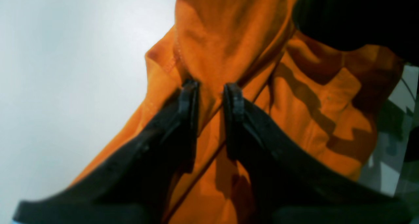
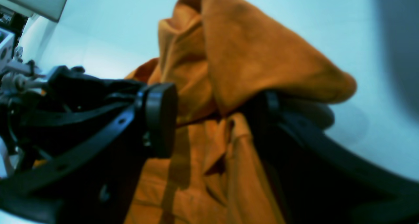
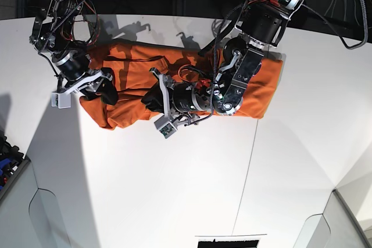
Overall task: Layout the t-shirt on the table in an organized manner, then fold the t-shirt properly
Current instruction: 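Fold the held end over toward the right gripper with the left gripper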
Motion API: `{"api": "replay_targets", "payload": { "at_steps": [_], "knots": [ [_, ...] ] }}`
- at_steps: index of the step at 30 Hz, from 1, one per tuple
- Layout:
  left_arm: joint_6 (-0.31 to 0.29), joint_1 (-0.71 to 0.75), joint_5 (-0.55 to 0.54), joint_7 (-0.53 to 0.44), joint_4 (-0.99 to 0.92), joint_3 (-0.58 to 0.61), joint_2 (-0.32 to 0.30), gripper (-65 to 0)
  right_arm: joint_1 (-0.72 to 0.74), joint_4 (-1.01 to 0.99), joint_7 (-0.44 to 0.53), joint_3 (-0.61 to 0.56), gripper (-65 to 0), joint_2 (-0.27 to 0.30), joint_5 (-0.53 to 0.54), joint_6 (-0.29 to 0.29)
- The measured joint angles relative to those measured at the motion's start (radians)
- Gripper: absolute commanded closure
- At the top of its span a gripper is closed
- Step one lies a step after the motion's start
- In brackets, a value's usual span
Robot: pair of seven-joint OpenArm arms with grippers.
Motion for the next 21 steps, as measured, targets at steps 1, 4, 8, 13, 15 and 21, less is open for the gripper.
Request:
{"api": "replay_targets", "payload": {
  "at_steps": [1, 4, 8, 13, 15, 21],
  "knots": [
    [0.000, 0.000, 0.000, 0.000, 0.000, 0.000, 0.000, -13.7, 0.000, 0.000, 0.003, 0.000, -24.0, 0.000, 0.000, -0.007],
    [-0.001, 0.003, -0.001, 0.000, 0.000, 0.000, 0.000, -13.7, 0.002, 0.000, 0.014, 0.000, -4.9, 0.000, -0.024, -0.040],
    [-0.002, 0.012, -0.005, -0.006, 0.000, -0.001, 0.000, -13.7, 0.003, 0.000, 0.019, 0.000, 0.0, 0.000, -0.051, -0.041],
    [-0.003, 0.013, -0.027, -0.003, 0.000, -0.001, 0.000, -13.7, 0.034, -0.002, 0.021, -0.001, 0.0, 0.000, -0.089, -0.028],
    [-0.031, 0.014, -0.049, 0.009, 0.008, -0.001, 0.000, -13.7, 0.044, -0.002, 0.021, -0.001, 0.0, 0.000, -0.090, -0.024],
    [-0.072, 0.015, -0.138, 0.092, 0.130, -0.001, 0.000, -13.7, 0.047, -0.002, 0.021, -0.001, 0.0, 0.000, -0.098, -0.025]
  ]
}}
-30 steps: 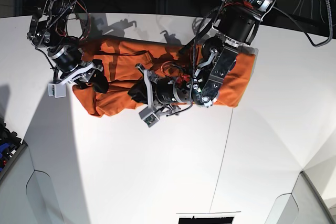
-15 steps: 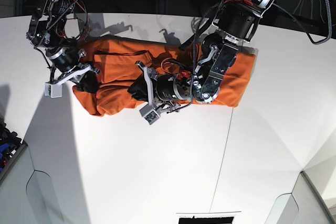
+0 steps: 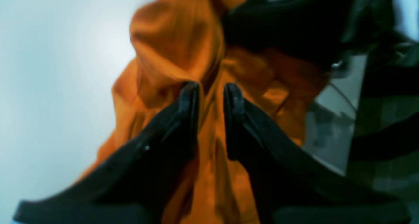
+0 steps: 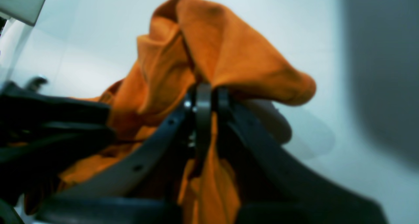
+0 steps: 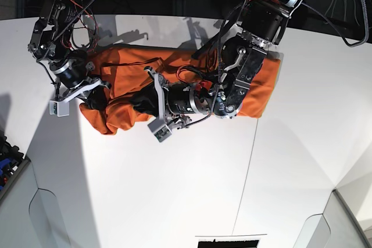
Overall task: Layout the t-shirt on the table in an organized manner, then fold the t-shirt properly
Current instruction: 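Fold the held end over toward the right gripper with the left gripper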
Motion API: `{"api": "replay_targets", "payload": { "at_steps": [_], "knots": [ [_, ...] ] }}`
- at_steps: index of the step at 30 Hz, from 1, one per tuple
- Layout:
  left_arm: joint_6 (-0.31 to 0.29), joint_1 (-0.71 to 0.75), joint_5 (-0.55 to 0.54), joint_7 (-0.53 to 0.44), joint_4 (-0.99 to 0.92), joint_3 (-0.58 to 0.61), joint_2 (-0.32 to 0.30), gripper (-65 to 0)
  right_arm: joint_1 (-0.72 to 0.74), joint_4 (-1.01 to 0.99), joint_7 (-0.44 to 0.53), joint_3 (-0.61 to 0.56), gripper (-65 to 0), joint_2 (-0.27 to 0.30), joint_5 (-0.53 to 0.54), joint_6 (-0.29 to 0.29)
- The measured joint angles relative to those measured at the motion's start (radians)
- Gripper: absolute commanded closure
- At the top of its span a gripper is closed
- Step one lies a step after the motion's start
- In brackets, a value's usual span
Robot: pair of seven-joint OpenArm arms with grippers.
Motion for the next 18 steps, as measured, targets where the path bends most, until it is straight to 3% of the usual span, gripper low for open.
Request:
{"api": "replay_targets", "payload": {
  "at_steps": [5, 10, 14, 18],
  "knots": [
    [-0.002, -0.001, -0.048, 0.048, 0.074, 0.000, -0.006, -13.7, 0.000, 0.000, -0.001, 0.011, 0.0, 0.017, -0.003, 0.002],
    [-0.002, -0.001, -0.050, 0.059, 0.074, -0.037, -0.009, -13.7, 0.000, 0.000, 0.000, 0.047, 0.0, 0.081, -0.003, 0.004],
    [-0.002, -0.001, -0.129, 0.061, 0.075, -0.060, -0.053, -13.7, 0.000, 0.000, 0.000, 0.065, 0.0, 0.114, -0.003, 0.004],
    [-0.002, -0.001, -0.135, 0.069, 0.074, -0.066, -0.087, -13.7, 0.000, 0.000, -0.003, 0.064, 0.0, 0.134, -0.002, 0.004]
  ]
}}
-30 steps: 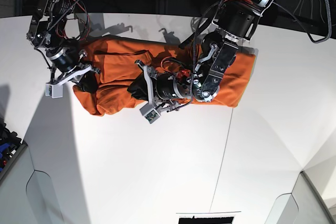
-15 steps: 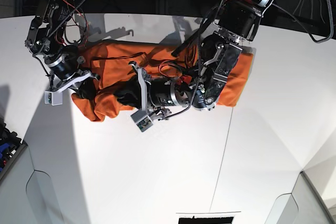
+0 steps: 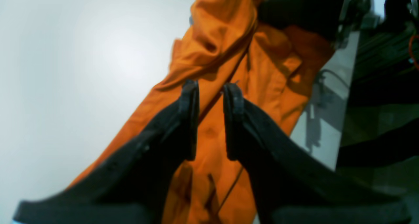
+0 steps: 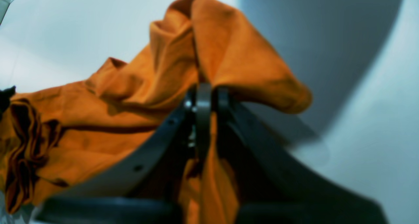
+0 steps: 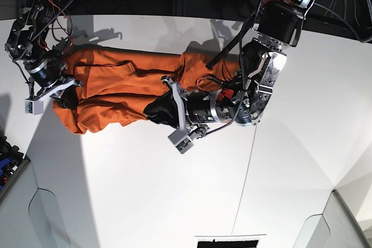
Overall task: Layout the t-shirt on the table in an organized manner, then fold the t-shirt properly
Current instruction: 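Fold the held end over toward the right gripper with the left gripper, then lift the folded bundle with both grippers and fold it in half again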
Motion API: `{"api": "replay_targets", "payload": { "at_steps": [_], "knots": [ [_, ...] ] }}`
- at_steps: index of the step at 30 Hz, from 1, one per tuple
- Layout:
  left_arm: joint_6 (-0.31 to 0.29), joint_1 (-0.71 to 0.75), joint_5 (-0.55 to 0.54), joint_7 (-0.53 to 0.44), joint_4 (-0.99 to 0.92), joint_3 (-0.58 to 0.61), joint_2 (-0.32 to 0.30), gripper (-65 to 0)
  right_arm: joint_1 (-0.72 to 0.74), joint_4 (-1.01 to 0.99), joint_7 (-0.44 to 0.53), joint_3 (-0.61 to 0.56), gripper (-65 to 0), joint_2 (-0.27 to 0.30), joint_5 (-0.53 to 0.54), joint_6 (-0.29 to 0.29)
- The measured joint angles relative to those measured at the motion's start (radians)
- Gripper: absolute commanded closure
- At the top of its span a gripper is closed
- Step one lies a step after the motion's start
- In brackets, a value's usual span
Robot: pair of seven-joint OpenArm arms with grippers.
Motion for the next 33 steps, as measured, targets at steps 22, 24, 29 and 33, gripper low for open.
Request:
{"api": "replay_targets", "payload": {
  "at_steps": [22, 24, 29, 33],
  "knots": [
    [-0.002, 0.195, 0.011, -0.015, 0.002, -0.285, -0.194, -13.7, -0.001, 0.077, -0.141, 0.042, 0.0, 0.051, 0.302, 0.049],
    [-0.002, 0.221, 0.006, -0.037, 0.002, -0.285, -0.191, -13.7, -0.001, 0.127, -0.161, 0.033, 0.0, 0.023, 0.326, 0.048],
    [-0.004, 0.271, -0.009, -0.057, 0.004, -0.288, -0.143, -13.7, -0.001, 0.212, -0.178, -0.066, 0.0, -0.048, 0.328, 0.050],
    [-0.004, 0.273, -0.006, -0.056, 0.004, -0.287, -0.109, -13.7, -0.001, 0.227, -0.177, -0.196, 0.0, -0.123, 0.311, 0.050]
  ]
}}
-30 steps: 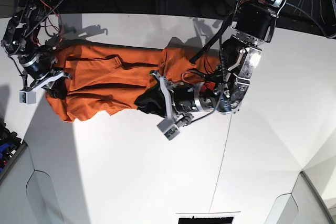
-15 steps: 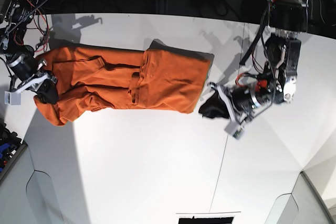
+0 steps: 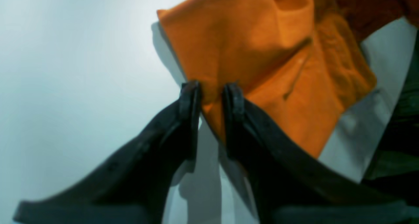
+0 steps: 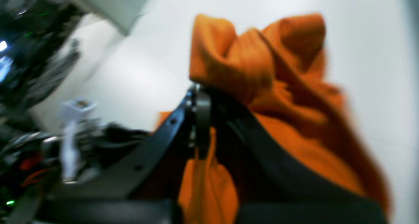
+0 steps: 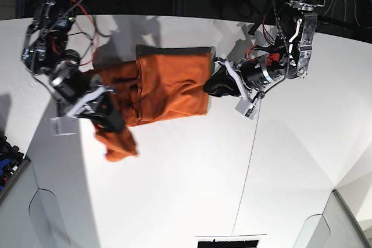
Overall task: Layout the t-shirt on the table in an organized manner, then fold the t-shirt properly
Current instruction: 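Lift the folded bundle with both grippers and fold it in half again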
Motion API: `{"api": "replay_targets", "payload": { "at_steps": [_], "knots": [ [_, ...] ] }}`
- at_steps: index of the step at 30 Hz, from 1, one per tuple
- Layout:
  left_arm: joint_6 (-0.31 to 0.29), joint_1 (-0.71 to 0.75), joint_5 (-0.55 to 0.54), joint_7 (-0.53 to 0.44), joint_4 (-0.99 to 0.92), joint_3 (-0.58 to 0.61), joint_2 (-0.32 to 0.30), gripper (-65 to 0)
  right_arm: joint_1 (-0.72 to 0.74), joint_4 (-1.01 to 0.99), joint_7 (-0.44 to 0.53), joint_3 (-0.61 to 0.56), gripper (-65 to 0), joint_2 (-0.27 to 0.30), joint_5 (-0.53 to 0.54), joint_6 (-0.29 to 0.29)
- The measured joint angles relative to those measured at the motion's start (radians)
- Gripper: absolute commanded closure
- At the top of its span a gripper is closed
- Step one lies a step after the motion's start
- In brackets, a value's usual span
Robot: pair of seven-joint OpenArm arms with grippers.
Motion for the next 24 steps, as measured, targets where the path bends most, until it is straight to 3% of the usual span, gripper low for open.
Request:
{"api": "replay_targets", "payload": {
  "at_steps": [5, 10, 11, 13, 15, 17, 24],
  "knots": [
    [0.000, -0.005, 0.020, -0.002, 0.000, 0.000, 0.008, -13.7, -0.033, 0.000, 0.000, -0.171, 0.0, -0.085, -0.074, 0.002],
    [-0.001, -0.005, 0.050, -0.024, 0.000, 0.000, 0.008, -13.7, -0.061, 0.000, 0.000, -0.299, 0.0, -0.095, -0.235, 0.002],
    [-0.001, -0.005, 0.050, -0.024, 0.000, 0.000, 0.007, -13.7, -0.066, 0.000, 0.000, -0.318, -3.2, -0.094, -0.266, 0.002],
    [-0.003, -0.005, 0.049, -0.024, 0.000, -0.001, 0.005, -13.7, -0.069, 0.000, -0.001, -0.341, -24.4, -0.094, -0.289, 0.002],
    [-0.003, -0.005, 0.050, -0.024, 0.000, -0.011, 0.005, -13.7, -0.066, 0.000, 0.021, -0.346, -36.7, -0.094, -0.286, 0.002],
    [-0.003, -0.005, 0.048, -0.023, 0.000, -0.027, 0.005, -13.7, -0.060, 0.000, 0.059, -0.345, -37.5, -0.094, -0.285, 0.002],
    [0.001, -0.002, -0.024, 0.056, 0.005, -0.179, -0.001, -13.7, 0.008, 0.034, 0.057, -0.325, -37.3, -0.092, -0.277, 0.002]
  ]
}}
